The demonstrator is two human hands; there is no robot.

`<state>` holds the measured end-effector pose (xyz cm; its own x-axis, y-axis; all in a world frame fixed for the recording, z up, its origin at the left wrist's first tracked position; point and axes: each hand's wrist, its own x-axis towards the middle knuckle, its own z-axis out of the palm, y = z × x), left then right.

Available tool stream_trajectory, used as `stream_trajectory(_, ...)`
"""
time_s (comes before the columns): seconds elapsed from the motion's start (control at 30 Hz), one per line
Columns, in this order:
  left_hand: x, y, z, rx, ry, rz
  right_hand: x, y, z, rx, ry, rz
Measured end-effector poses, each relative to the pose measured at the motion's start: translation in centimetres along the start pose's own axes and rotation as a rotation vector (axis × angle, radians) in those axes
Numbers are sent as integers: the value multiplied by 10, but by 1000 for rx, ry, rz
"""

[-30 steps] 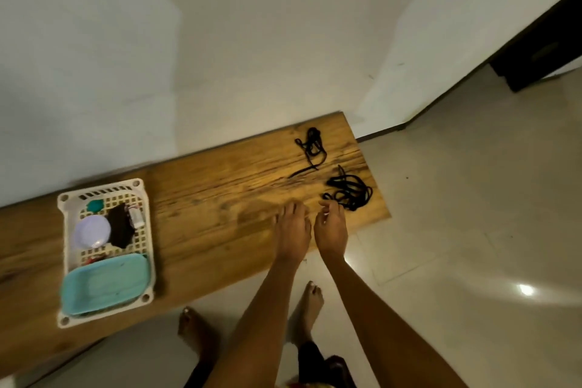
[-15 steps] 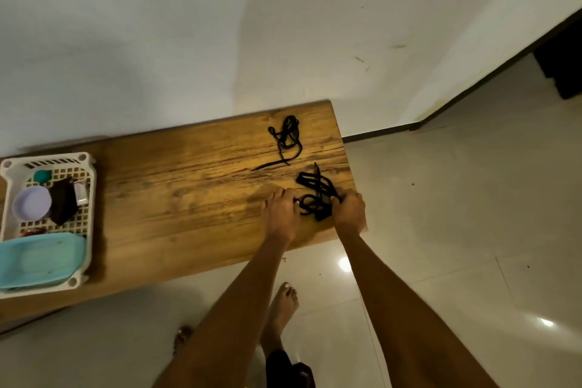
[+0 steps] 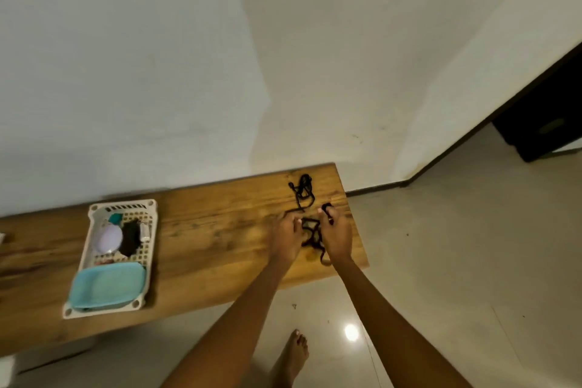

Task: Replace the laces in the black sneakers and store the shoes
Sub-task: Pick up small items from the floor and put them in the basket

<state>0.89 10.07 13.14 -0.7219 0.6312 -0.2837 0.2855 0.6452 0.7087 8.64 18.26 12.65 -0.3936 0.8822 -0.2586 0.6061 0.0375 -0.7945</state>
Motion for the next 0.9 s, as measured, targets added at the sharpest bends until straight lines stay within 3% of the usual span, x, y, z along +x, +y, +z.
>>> stream_trajectory(0.1,-12,30,-60,-133,53,45,-30,-74,-31,116,-97,-145)
stream_trajectory(0.23,-34,98,-159,-176,103,359,-72,-185,-86,123,-165,-398)
stream_trajectory(0.37,-61,168,-244,-225,-18,588,-107,-278,-138,107,-165,-542)
stream_trajectory(0.43,-72,194,-273,-245,-67,607,-118,-313,-158,170,-136,-582)
stream_trajectory(0.53,-87,219,-306,-321,9,608,-132,-349,-181,292,-60,-594)
stream_trajectory(0.73,-85,216,-329,-308,74,606,-136,-371,-203,632,59,-538)
stream_trajectory(0.8,-80,216,-332,-297,158,575,-135,-375,-200,586,46,-542)
stream_trajectory(0.9,-75,226,-338,-268,341,559,-126,-375,-193,293,28,-546)
